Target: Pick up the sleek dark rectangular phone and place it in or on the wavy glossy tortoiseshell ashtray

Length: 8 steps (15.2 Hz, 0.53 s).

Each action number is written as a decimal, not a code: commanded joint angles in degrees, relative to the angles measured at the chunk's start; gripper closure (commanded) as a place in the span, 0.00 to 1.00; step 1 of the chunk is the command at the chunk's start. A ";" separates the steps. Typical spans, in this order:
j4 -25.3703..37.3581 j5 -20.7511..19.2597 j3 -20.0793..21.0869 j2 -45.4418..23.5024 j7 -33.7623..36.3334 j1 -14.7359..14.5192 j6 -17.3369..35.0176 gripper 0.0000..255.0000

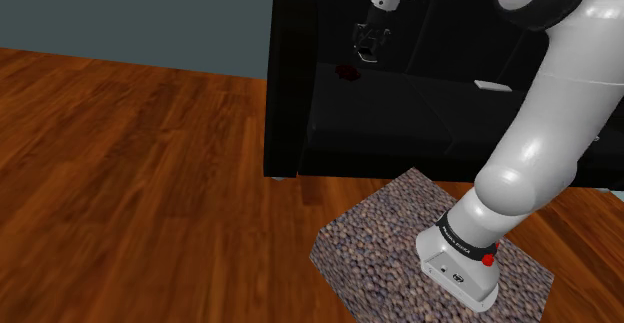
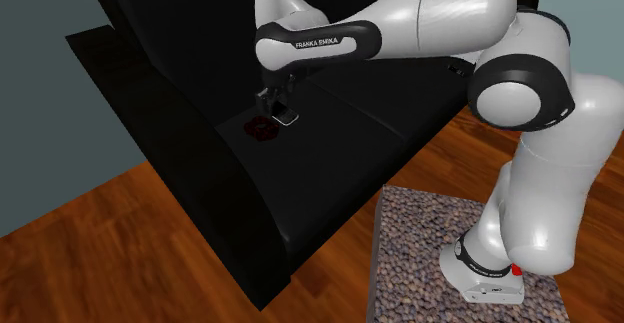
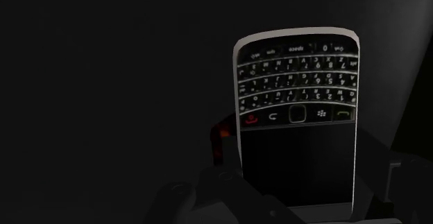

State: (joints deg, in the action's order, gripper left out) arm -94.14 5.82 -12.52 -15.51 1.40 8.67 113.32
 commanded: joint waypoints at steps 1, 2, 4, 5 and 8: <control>7.38 1.07 -0.05 -4.94 -0.86 1.02 -2.58 1.00; 11.46 1.58 0.02 -7.68 -1.10 1.56 -3.99 1.00; 20.64 2.57 0.26 -13.62 -1.40 2.85 -7.32 1.00; 25.95 3.04 0.43 -16.93 -1.46 3.60 -9.33 1.00; 30.65 3.52 0.72 -20.74 -1.52 4.41 -10.23 1.00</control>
State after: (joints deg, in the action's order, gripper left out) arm -64.77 9.21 -11.88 -35.26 -0.12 12.92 103.32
